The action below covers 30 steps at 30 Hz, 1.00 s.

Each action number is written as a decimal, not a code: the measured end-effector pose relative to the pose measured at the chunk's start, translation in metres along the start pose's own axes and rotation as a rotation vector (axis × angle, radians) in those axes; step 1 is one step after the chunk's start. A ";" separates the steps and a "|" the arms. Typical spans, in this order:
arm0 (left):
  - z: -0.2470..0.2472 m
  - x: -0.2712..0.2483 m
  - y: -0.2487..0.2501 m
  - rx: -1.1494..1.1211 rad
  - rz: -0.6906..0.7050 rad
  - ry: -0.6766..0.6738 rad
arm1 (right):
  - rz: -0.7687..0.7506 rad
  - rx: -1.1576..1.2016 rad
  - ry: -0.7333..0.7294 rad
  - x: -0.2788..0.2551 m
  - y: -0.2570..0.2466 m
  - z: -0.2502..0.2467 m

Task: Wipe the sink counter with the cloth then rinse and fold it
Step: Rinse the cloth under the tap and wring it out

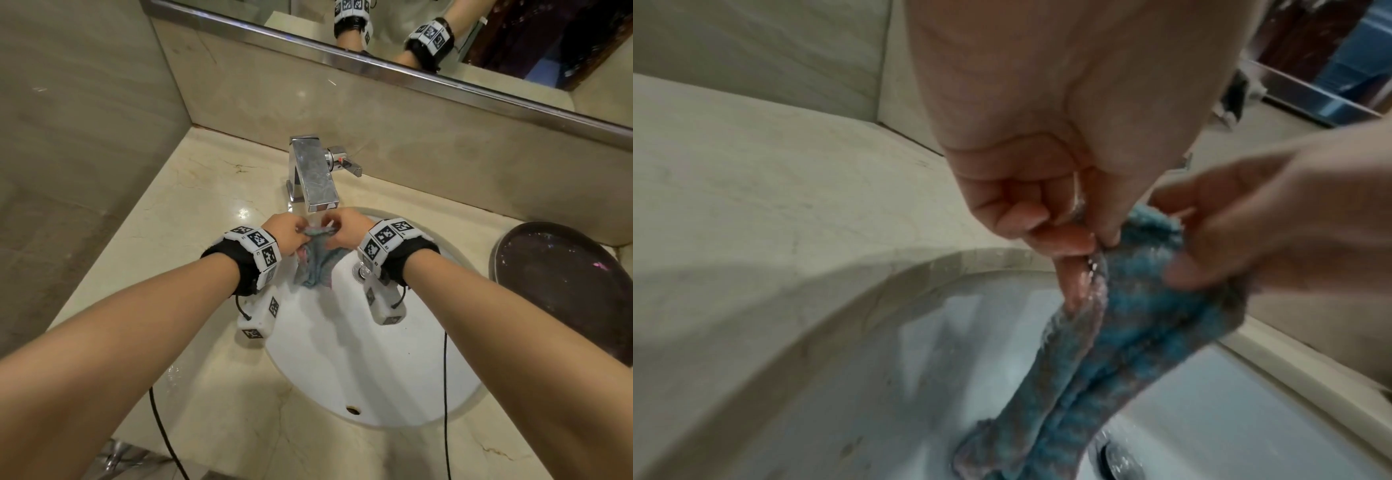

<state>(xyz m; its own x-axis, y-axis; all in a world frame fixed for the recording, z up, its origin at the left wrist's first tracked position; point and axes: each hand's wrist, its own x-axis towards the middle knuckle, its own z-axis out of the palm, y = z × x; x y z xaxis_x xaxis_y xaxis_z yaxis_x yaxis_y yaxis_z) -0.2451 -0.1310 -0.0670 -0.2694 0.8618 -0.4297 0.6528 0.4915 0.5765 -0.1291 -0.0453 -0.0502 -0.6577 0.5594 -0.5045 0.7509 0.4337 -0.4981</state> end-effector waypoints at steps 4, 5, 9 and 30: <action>-0.002 0.002 -0.003 -0.125 0.011 0.013 | 0.108 -0.267 -0.041 0.005 0.015 0.001; -0.001 0.001 -0.003 -0.128 0.014 0.007 | 0.127 -0.231 -0.038 0.005 0.019 0.000; 0.000 -0.002 -0.010 -0.102 -0.050 -0.053 | 0.087 0.136 0.067 0.003 0.024 -0.006; 0.004 -0.005 0.011 0.064 -0.013 0.065 | 0.093 -0.356 -0.113 0.008 0.011 0.000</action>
<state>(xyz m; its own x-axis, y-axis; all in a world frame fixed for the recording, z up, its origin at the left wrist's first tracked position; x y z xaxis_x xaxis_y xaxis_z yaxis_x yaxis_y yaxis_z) -0.2338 -0.1305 -0.0606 -0.3223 0.8627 -0.3898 0.6924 0.4956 0.5244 -0.1266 -0.0357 -0.0596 -0.5733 0.5352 -0.6204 0.7684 0.6140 -0.1803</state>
